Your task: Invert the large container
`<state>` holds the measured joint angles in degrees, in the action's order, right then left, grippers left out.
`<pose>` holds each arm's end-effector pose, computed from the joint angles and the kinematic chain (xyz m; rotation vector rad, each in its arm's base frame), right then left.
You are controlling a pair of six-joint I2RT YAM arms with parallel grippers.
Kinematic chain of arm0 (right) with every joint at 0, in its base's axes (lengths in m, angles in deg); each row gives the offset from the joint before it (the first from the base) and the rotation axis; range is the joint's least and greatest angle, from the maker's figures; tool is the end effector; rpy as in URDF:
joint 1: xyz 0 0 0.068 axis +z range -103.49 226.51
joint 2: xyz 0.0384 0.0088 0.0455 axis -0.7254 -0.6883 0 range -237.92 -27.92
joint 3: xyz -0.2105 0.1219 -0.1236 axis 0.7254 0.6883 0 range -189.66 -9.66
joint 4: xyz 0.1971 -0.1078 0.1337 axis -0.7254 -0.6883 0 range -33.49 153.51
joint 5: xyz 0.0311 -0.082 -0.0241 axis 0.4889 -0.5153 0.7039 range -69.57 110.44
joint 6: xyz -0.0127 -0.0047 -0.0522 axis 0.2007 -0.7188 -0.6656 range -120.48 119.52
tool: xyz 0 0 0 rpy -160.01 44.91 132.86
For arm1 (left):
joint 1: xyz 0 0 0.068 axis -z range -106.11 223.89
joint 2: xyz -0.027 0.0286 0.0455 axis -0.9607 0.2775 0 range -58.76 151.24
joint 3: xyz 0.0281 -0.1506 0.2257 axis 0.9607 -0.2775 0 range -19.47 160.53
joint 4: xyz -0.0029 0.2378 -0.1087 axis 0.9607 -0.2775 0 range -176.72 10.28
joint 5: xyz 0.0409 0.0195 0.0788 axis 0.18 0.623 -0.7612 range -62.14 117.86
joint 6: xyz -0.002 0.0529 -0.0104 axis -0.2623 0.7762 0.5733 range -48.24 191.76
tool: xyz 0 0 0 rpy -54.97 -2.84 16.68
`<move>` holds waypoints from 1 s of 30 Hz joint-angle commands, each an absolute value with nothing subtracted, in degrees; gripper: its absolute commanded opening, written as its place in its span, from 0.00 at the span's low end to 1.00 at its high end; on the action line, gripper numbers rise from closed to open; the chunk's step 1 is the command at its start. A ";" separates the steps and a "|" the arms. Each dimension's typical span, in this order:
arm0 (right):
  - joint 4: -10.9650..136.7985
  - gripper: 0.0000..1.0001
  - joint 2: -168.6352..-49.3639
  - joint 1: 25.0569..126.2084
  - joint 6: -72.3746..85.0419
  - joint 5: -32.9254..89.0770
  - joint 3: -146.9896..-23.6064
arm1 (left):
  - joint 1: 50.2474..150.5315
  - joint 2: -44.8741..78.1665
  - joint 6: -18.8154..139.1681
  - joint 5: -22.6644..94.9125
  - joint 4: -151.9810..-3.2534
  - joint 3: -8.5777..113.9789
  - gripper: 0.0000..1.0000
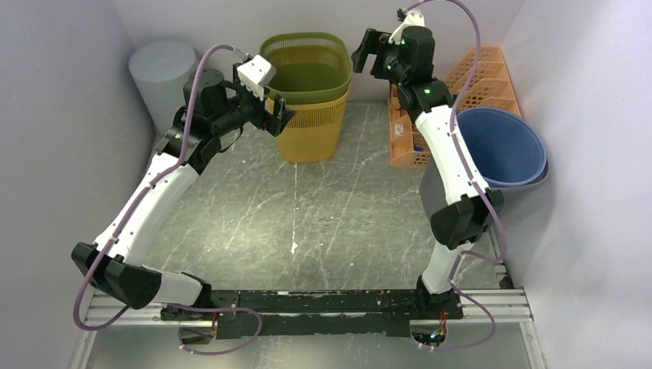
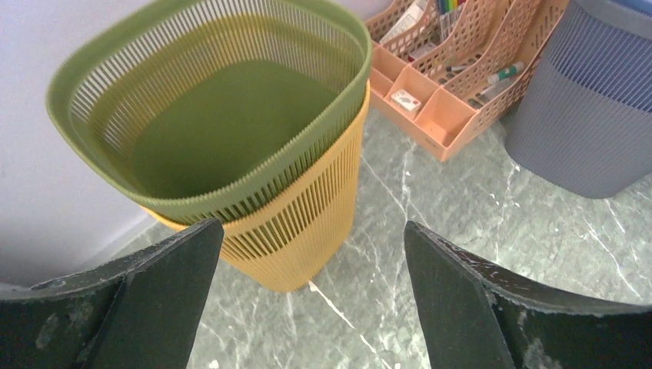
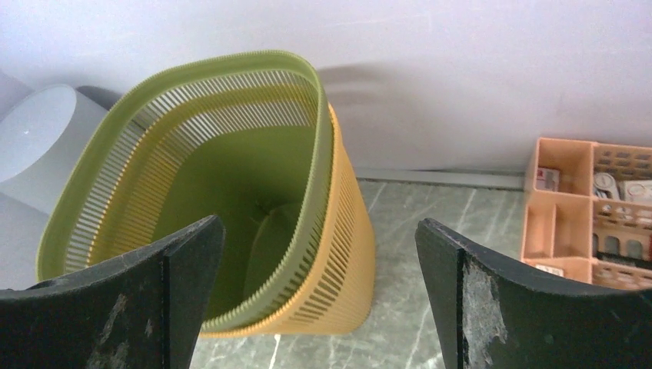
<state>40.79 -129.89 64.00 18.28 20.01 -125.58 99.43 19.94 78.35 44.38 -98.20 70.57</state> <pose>0.3878 0.1219 0.4723 0.0249 1.7457 0.4596 0.2699 -0.1403 0.4659 0.6799 1.5738 -0.4904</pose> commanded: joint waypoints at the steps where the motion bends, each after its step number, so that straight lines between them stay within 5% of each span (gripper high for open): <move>1: 35.53 0.96 -136.42 64.75 20.08 22.47 -134.87 | 99.17 17.04 76.16 41.80 -97.55 68.47 1.00; 13: 31.12 0.87 -148.45 68.08 20.07 19.32 -146.27 | 99.13 14.50 76.59 40.02 -98.21 64.55 1.00; 18: 30.95 0.73 -149.56 69.21 20.02 17.89 -147.12 | 99.13 13.08 76.92 39.89 -98.24 62.99 1.00; 24: 30.52 0.41 -148.78 69.38 19.80 17.28 -147.13 | 99.12 12.23 77.38 39.99 -98.06 61.57 1.00; 28: 28.66 0.01 -148.70 69.55 18.61 14.58 -147.33 | 99.09 11.38 77.38 39.99 -97.88 60.60 1.00; 30: 27.36 0.00 -148.22 69.82 17.85 12.12 -147.22 | 99.11 11.02 77.53 40.03 -97.95 60.15 1.00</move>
<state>29.03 -149.63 68.85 20.10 14.15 -145.45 99.43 12.83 77.10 40.94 -98.53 61.02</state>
